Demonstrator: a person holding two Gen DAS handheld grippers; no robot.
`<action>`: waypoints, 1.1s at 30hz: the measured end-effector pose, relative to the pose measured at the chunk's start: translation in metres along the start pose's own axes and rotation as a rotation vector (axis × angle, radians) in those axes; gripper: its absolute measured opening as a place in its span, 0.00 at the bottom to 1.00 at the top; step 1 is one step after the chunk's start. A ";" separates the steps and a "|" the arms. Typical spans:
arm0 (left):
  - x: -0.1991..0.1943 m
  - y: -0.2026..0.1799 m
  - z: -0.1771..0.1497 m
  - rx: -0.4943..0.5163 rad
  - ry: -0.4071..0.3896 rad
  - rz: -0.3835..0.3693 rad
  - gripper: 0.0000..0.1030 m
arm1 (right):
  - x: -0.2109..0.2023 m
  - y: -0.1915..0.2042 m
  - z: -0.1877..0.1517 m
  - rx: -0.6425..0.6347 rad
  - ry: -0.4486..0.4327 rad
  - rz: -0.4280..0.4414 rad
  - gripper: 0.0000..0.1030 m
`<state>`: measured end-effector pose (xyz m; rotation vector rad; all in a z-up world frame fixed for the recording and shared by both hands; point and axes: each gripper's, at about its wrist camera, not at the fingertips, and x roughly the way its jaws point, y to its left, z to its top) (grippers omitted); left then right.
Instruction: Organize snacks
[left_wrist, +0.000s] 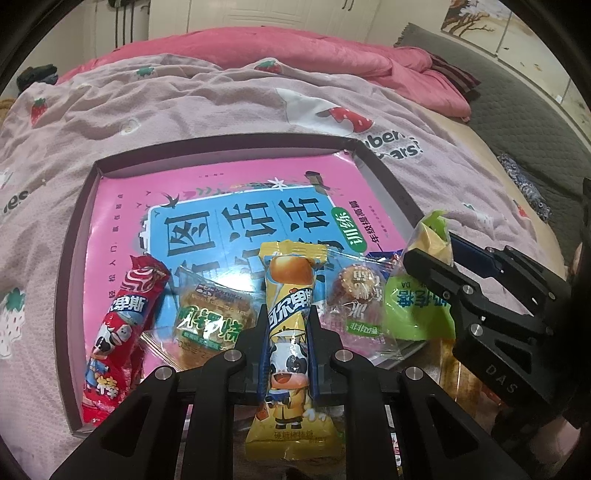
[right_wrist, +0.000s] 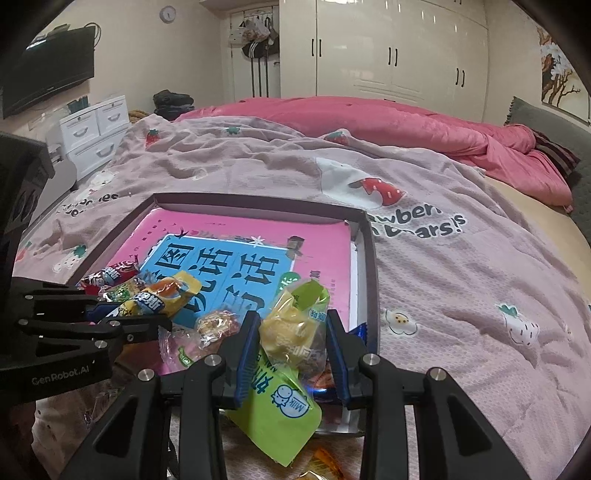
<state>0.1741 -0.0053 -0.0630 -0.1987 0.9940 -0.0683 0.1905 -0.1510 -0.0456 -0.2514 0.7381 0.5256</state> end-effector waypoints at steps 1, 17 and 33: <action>0.000 0.000 0.000 0.000 -0.002 0.003 0.16 | 0.000 0.000 0.000 -0.001 -0.002 0.003 0.35; -0.002 0.007 0.002 -0.018 -0.012 0.019 0.16 | 0.011 0.006 -0.002 -0.016 0.018 0.041 0.35; -0.003 0.007 0.002 -0.019 -0.012 0.018 0.16 | 0.014 -0.003 -0.003 0.047 0.029 0.075 0.36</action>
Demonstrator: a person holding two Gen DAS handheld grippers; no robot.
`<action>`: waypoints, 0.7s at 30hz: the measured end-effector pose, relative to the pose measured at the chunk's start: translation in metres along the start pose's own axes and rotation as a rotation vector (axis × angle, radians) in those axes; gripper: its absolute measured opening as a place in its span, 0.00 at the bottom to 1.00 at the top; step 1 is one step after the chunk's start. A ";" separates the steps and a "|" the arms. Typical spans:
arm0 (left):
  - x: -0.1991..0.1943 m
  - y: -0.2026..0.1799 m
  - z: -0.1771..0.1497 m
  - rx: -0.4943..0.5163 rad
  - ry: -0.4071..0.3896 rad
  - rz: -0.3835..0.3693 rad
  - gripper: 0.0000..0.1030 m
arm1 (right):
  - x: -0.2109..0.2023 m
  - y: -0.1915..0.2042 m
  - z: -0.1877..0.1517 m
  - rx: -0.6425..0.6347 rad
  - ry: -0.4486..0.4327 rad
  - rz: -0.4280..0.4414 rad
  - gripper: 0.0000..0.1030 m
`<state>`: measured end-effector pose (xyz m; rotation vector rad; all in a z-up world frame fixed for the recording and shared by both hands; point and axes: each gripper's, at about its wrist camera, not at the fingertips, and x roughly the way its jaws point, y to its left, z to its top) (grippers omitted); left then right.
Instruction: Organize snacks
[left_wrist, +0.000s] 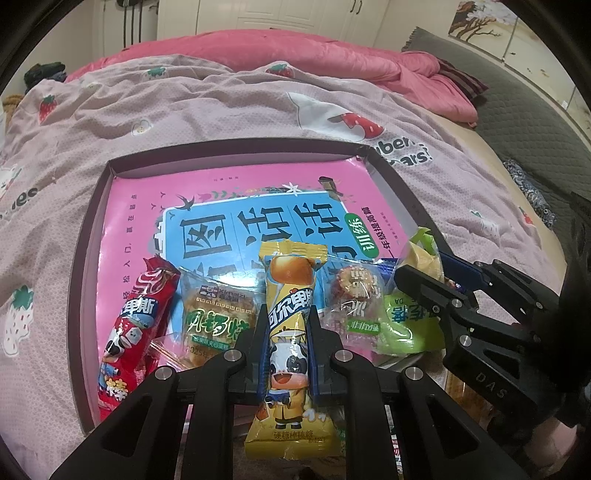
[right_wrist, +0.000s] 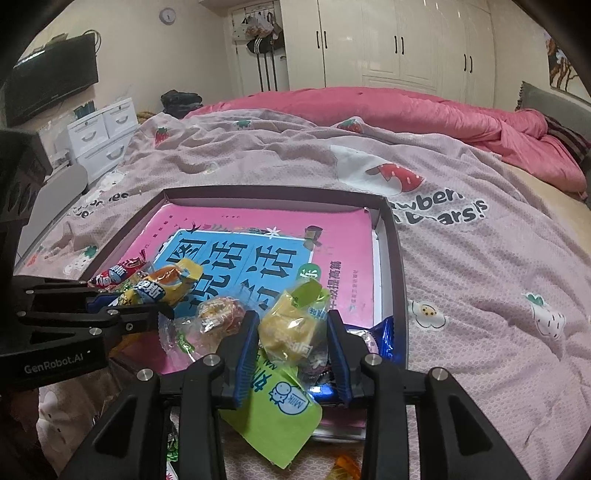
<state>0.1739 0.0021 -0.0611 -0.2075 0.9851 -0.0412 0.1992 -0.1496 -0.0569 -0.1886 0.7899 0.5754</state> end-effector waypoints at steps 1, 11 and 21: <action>0.000 0.000 0.000 0.001 0.000 -0.001 0.16 | 0.000 0.000 0.000 0.002 0.000 -0.001 0.36; 0.000 0.000 0.000 -0.001 0.002 0.001 0.16 | -0.002 -0.005 0.000 0.023 -0.003 0.003 0.38; 0.000 0.001 -0.001 -0.010 0.005 -0.015 0.16 | -0.005 -0.010 0.002 0.052 -0.007 0.025 0.43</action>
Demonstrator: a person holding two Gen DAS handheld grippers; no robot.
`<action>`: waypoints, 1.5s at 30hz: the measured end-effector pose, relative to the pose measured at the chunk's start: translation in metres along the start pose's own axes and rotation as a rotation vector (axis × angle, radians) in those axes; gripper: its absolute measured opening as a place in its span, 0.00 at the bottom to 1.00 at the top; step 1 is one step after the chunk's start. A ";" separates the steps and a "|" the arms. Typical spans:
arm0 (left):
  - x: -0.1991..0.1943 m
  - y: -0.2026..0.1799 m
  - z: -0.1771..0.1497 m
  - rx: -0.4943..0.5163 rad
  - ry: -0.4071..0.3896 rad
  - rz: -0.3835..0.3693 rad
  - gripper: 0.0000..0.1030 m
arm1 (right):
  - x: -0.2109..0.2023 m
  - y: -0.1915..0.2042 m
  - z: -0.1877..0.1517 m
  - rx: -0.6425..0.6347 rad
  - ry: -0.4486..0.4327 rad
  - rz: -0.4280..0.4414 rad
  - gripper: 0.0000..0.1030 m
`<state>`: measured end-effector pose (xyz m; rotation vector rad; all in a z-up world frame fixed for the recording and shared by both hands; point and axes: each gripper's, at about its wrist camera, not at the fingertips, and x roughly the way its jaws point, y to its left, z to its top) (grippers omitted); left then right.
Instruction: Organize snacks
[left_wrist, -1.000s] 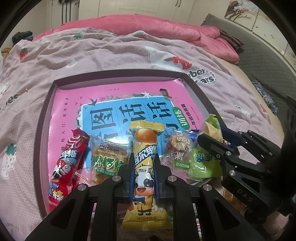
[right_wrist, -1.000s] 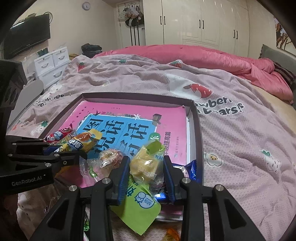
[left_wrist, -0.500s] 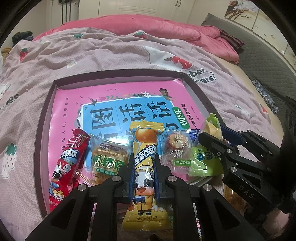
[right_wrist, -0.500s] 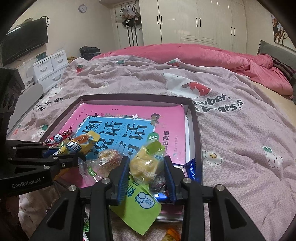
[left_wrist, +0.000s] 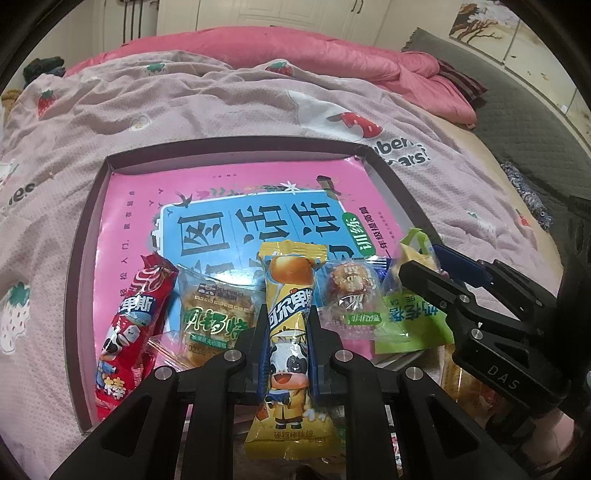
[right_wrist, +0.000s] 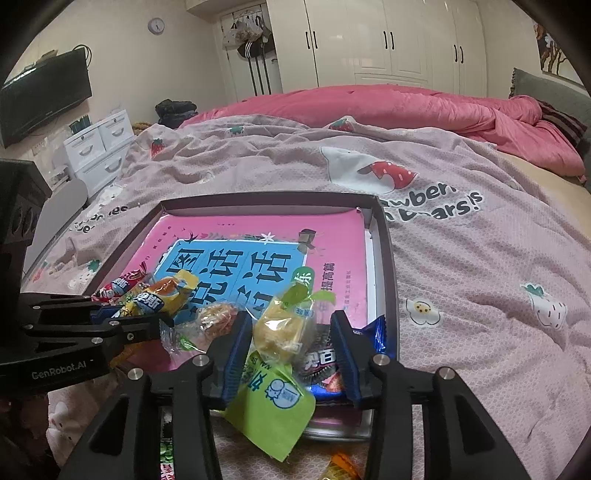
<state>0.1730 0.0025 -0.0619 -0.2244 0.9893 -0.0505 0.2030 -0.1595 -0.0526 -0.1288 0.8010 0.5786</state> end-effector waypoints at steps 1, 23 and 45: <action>-0.001 0.000 0.000 0.000 -0.001 -0.001 0.16 | 0.000 0.000 0.000 0.000 0.000 -0.001 0.43; -0.008 -0.001 0.002 -0.003 -0.008 -0.025 0.23 | -0.008 -0.004 0.003 0.031 -0.025 0.017 0.45; -0.039 0.000 0.010 0.004 -0.065 -0.028 0.31 | -0.037 -0.011 0.011 0.063 -0.130 0.025 0.53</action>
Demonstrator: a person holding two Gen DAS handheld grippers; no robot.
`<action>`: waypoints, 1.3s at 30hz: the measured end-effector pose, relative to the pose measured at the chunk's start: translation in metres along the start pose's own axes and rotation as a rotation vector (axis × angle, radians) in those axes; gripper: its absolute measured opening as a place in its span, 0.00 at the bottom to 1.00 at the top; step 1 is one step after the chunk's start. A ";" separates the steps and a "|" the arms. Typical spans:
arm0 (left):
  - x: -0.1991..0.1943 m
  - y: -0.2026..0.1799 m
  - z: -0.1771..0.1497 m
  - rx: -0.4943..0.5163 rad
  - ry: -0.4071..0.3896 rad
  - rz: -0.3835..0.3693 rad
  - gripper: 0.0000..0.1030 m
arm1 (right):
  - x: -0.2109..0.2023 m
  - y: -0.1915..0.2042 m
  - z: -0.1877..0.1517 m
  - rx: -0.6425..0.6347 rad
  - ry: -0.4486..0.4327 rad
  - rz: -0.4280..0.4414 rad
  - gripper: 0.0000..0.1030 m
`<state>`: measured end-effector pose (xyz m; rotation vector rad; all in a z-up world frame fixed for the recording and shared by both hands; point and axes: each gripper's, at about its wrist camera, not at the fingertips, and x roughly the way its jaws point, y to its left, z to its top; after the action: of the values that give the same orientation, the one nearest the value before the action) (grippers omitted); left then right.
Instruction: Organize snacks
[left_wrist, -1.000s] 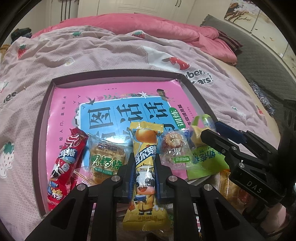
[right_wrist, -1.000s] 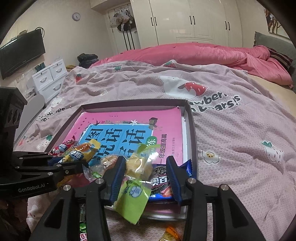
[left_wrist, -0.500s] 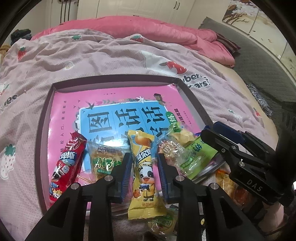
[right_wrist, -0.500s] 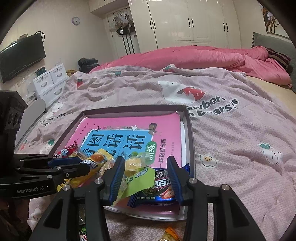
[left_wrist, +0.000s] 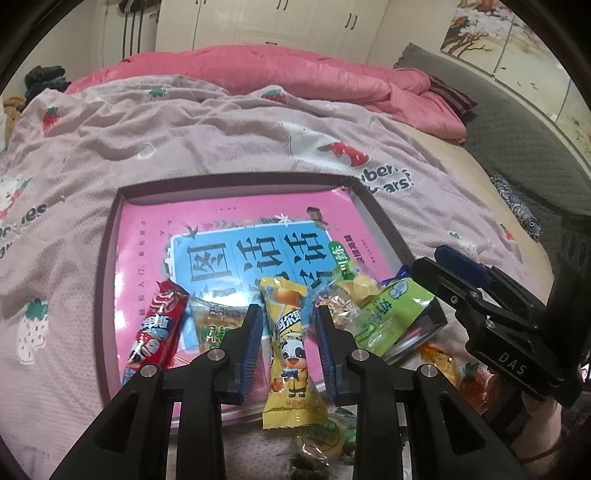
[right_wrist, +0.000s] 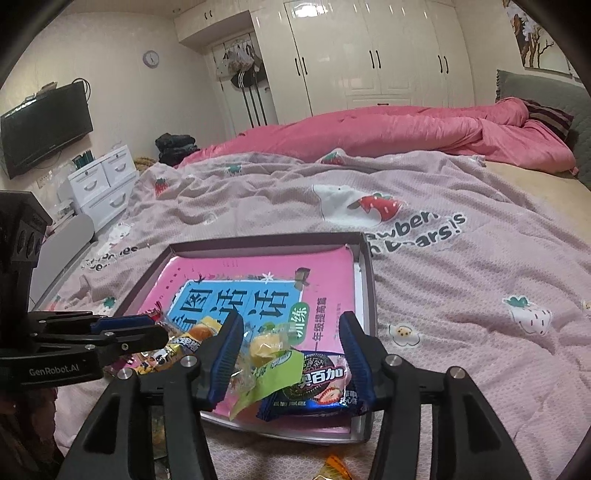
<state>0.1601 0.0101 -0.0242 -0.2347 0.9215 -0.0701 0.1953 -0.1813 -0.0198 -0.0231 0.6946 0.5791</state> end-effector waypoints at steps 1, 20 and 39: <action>-0.002 0.000 0.001 0.003 -0.002 0.001 0.33 | -0.002 0.000 0.001 0.001 -0.005 0.000 0.53; 0.011 0.002 -0.021 0.153 0.054 0.147 0.35 | -0.019 -0.003 0.001 0.020 -0.037 -0.008 0.57; -0.050 -0.010 -0.004 0.120 -0.065 0.070 0.51 | -0.063 -0.004 0.002 0.043 -0.115 -0.025 0.67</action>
<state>0.1270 0.0074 0.0145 -0.0931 0.8571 -0.0525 0.1597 -0.2154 0.0190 0.0409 0.5938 0.5372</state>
